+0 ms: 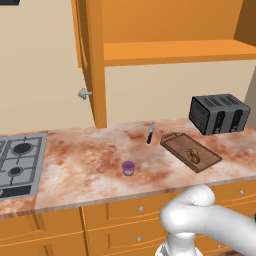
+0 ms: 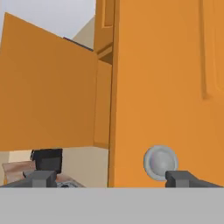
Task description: Pick the bread, place it on the cutting board, pick the jam, place it on the counter, and close the cabinet.
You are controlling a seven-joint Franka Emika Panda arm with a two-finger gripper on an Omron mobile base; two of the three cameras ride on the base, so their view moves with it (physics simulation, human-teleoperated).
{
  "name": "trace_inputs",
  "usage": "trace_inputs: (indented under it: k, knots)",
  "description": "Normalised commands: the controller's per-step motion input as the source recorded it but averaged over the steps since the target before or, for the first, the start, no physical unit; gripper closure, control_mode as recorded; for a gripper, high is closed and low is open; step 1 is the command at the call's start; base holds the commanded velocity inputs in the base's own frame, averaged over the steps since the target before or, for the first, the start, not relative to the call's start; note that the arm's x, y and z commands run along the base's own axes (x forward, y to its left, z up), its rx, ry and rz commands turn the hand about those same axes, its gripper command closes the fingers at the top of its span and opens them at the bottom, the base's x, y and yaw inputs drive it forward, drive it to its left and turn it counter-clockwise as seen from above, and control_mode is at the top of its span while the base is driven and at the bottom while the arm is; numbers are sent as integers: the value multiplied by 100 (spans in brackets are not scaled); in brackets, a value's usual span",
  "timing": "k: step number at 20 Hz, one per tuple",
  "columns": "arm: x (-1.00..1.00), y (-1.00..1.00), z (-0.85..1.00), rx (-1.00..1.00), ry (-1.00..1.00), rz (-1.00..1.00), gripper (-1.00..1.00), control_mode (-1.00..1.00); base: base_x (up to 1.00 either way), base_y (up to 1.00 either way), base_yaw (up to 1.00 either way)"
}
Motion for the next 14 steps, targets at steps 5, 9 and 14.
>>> trace_inputs:
  k: [5,9,14]
  knots:
    - [20,-8,7,1,0,0,-100,-100,0,0,0]
    - [9,12,0,0,0,-1,-100,-100,0,0,0]
    - [10,34,0,0,0,-5,-100,-100,0,0,0]
